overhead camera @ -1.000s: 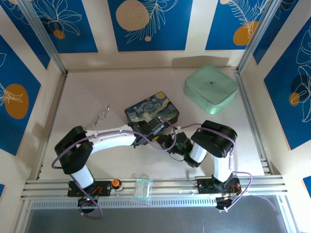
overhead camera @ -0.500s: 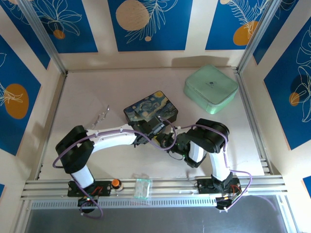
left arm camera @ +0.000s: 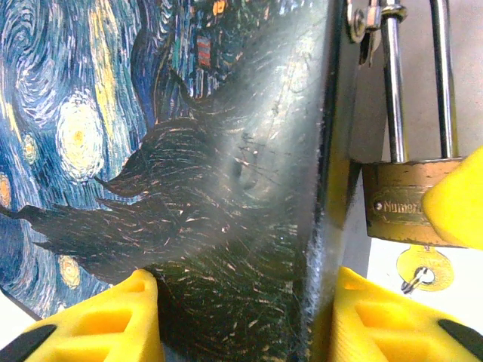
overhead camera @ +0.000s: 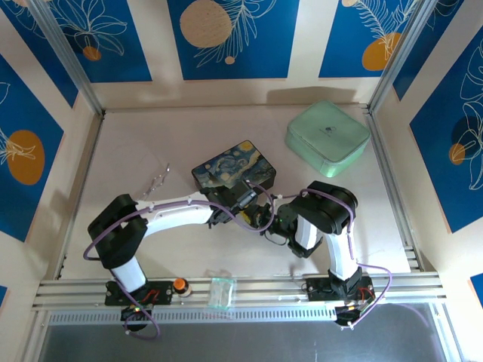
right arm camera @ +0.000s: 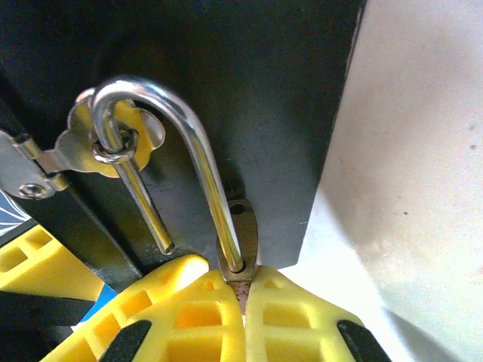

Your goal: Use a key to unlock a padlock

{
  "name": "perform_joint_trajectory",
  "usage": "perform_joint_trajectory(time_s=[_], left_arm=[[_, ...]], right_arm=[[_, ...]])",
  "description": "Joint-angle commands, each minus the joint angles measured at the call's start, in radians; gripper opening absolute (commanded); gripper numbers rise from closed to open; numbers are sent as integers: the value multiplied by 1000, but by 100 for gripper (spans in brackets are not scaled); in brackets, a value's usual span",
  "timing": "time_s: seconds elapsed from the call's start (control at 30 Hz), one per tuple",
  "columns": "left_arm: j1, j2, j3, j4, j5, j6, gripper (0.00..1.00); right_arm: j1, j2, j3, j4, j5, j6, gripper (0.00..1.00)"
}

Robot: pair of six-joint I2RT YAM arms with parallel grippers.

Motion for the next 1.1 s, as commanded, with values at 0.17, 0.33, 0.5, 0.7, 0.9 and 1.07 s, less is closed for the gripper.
perform_joint_trajectory(time_s=[0.17,0.33,0.5,0.7,0.9,1.07], left_arm=[[-16,39,-50,-168,193,25,35],[-16,33,-59,-170,183,28,35],[-16,34,-66,-169,175,25,35],[-16,30,-79,-162,169,18,35],[-16,22,-86,-167,159,18,35],[-16,5,-94,-164,163,18,35]], right_arm=[[-90,29,-5,-187,104,46,0],[-130,35,-22,-188,87,32,0],[-154,36,-33,-188,74,22,0],[-182,44,-38,-188,54,23,0],[-220,41,-37,-187,30,22,0],[-258,6,-39,-187,15,15,0]])
